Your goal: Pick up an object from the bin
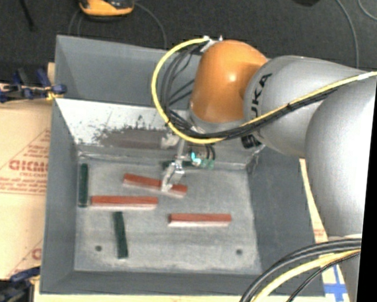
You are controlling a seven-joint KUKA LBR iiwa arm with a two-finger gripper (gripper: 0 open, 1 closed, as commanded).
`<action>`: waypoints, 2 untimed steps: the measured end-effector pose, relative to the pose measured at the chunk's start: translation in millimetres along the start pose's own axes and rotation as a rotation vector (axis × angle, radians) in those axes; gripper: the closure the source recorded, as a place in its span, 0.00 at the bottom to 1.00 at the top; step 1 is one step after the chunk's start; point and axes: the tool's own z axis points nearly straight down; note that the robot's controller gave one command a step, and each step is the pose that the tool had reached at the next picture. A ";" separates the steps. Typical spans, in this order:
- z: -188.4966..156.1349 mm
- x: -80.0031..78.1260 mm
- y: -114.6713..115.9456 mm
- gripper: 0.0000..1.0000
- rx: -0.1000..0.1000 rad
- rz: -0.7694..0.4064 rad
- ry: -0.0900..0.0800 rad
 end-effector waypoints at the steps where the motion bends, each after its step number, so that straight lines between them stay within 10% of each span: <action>1: -4.7 -2.0 -0.1 0.00 -0.001 0.001 -0.008; 2: 67.7 38.8 28.2 0.00 -0.001 0.079 -0.010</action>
Offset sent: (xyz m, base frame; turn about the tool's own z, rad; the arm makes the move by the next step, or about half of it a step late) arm -0.0445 0.0313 -0.0757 0.0850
